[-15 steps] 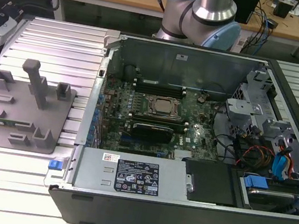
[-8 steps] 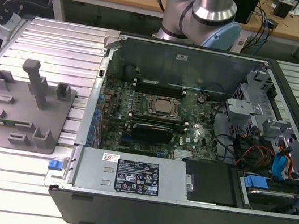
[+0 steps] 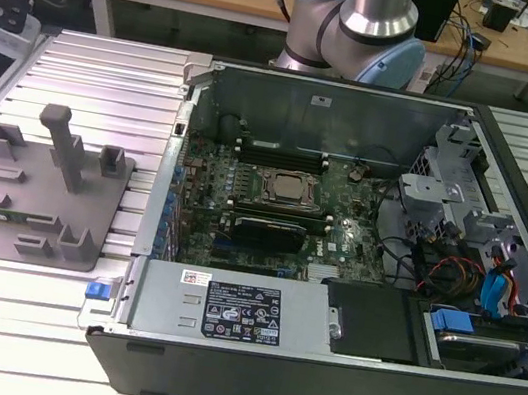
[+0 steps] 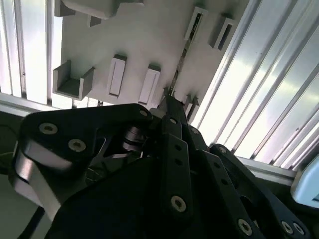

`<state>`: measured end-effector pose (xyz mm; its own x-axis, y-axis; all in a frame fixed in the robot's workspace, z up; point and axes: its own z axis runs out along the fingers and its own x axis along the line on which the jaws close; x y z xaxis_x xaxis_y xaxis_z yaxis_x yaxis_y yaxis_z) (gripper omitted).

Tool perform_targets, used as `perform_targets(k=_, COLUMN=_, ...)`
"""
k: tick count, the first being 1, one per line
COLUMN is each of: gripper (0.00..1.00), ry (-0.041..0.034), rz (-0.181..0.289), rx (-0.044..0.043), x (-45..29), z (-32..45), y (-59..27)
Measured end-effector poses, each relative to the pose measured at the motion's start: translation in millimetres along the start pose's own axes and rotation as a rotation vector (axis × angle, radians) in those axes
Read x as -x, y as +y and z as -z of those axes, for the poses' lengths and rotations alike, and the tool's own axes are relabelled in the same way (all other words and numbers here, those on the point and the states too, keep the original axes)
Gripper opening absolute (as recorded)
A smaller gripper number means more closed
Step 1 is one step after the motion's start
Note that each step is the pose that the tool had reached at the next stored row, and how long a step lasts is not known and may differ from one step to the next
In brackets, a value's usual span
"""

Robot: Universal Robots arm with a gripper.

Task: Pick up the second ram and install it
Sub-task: 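Pick up the second ram and move it above second insertion slot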

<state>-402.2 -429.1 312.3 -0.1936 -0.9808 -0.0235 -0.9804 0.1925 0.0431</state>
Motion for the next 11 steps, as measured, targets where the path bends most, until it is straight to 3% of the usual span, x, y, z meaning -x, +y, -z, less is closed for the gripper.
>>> perform_targets(k=4, gripper=0.08, ry=0.0048, rz=0.107, rx=0.0026, x=-0.1, z=-1.3, y=0.0)
perform_targets(k=8, gripper=0.08, ry=0.0046, rz=0.109, rx=0.0024, x=-0.1, z=-4.1, y=-0.2)
perform_targets(k=11, gripper=0.08, ry=0.0047, rz=0.112, rx=0.0026, x=-1.1, z=-14.8, y=-0.8)
